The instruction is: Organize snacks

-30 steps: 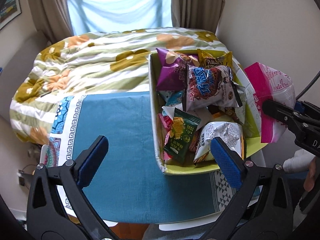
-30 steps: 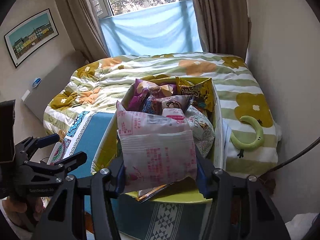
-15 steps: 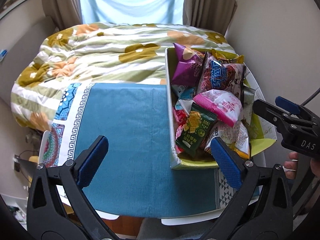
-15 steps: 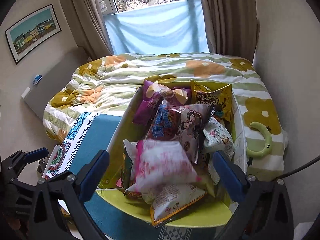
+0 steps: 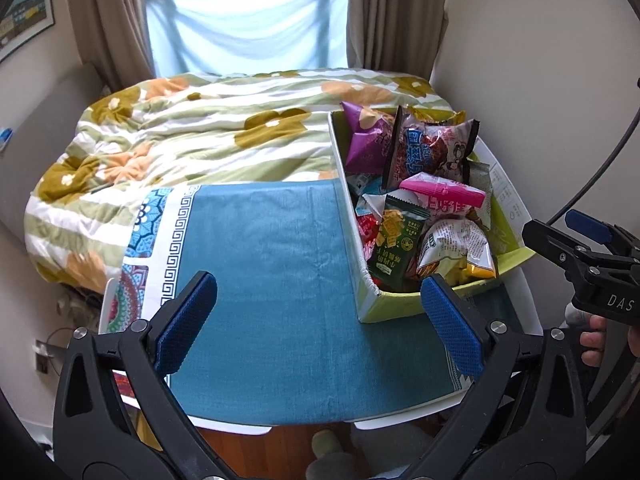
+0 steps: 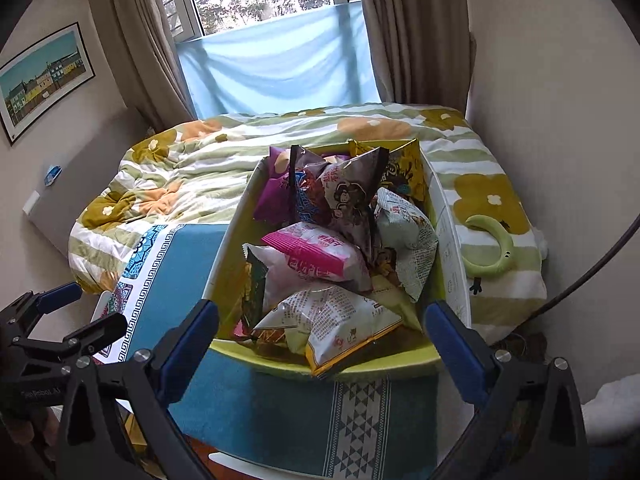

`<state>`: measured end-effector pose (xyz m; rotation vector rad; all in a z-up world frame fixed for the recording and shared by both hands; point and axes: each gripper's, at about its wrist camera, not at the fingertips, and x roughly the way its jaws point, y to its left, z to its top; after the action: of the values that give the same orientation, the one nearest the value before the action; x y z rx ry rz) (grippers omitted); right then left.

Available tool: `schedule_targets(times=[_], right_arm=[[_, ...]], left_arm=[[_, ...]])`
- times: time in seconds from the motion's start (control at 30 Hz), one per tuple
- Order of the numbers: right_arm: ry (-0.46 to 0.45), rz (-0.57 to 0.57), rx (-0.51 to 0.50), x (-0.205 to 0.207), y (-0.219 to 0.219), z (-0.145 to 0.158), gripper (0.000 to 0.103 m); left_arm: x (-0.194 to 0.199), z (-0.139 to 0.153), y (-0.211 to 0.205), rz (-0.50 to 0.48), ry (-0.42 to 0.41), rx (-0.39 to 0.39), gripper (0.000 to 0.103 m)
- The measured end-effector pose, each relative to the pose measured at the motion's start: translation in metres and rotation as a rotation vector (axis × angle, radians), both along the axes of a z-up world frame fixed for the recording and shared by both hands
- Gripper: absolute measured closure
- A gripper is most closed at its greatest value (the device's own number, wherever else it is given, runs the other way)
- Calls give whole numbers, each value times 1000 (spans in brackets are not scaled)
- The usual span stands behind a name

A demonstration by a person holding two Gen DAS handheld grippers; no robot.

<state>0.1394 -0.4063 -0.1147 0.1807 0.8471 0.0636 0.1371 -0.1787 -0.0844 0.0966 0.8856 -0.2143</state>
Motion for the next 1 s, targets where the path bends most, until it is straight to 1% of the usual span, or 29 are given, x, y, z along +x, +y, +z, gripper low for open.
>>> schedule_targets(times=[0.13,0.3,0.47,0.67,1.0], right_arm=[[-44,-23,-12,-27,14,22,0],[-128,-59,-70,-69,38,59,0],[-192,-95,-130,-104,60,84,0],[-222,-127,-153,-130,74,93,0],[-244,-140,-158,-146,83,97,0]], left_arm=[[-28,28,19,-3,-81,7,2],[-72,69,44,9,-225,23,1],[-108,92,65,16,-310,-2,1],[-132,102,83,29,-343,-10,1],[-143,102,90,38,-345,-25,1]])
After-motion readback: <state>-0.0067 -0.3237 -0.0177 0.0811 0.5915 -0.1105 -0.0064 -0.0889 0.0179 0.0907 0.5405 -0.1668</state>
